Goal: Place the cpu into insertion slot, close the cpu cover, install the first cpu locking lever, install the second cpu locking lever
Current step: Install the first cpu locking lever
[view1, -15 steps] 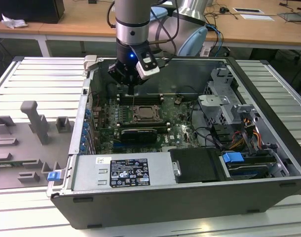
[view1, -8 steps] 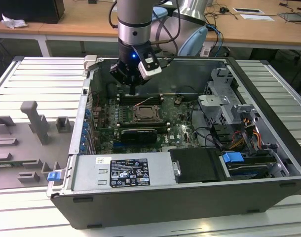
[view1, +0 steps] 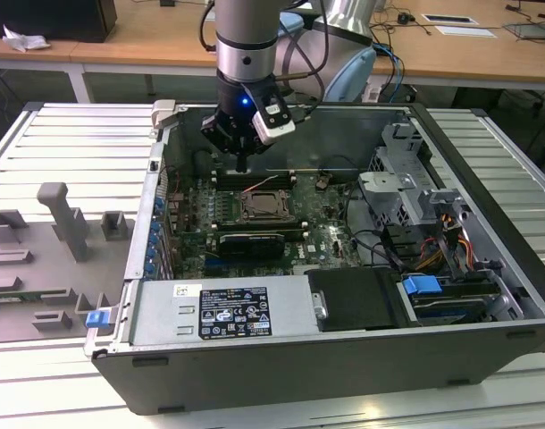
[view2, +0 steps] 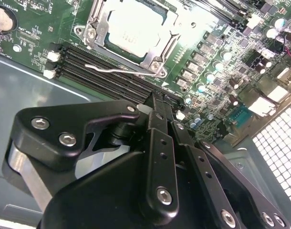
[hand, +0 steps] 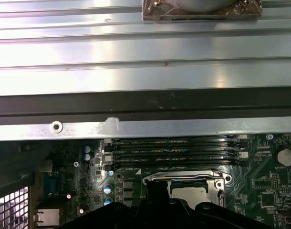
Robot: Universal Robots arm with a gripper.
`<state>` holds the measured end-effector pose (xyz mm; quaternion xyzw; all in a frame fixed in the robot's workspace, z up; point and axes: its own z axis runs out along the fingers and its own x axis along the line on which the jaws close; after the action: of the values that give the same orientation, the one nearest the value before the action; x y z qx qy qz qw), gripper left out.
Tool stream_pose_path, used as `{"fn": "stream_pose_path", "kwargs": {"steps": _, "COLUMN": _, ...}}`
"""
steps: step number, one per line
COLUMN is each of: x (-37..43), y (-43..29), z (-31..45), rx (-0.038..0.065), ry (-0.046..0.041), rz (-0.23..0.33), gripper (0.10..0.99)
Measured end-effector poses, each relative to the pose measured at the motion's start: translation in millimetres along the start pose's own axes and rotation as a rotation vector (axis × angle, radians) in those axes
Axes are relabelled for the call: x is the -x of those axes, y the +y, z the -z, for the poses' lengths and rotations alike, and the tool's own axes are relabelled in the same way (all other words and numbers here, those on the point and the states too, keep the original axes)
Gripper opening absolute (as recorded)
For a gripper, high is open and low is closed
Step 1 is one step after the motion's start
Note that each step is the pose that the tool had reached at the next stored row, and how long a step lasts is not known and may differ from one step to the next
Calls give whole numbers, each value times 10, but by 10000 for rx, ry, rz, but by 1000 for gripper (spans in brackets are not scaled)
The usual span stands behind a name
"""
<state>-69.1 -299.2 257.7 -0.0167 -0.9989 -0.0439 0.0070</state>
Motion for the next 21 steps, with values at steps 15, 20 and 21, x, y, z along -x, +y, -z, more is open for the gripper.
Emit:
{"fn": "stream_pose_path", "kwargs": {"steps": 15, "x": 72, "y": 2, "z": -4, "rx": -1, "ry": 0, "rz": 0, "gripper": 106}}
{"fn": "stream_pose_path", "kwargs": {"steps": 20, "x": 87, "y": 2, "z": -6, "rx": 0, "ry": 0, "rz": -1, "gripper": 106}}
{"fn": "stream_pose_path", "kwargs": {"steps": 21, "x": 94, "y": 3, "z": -6, "rx": -1, "ry": 0, "rz": -1, "gripper": 106}}
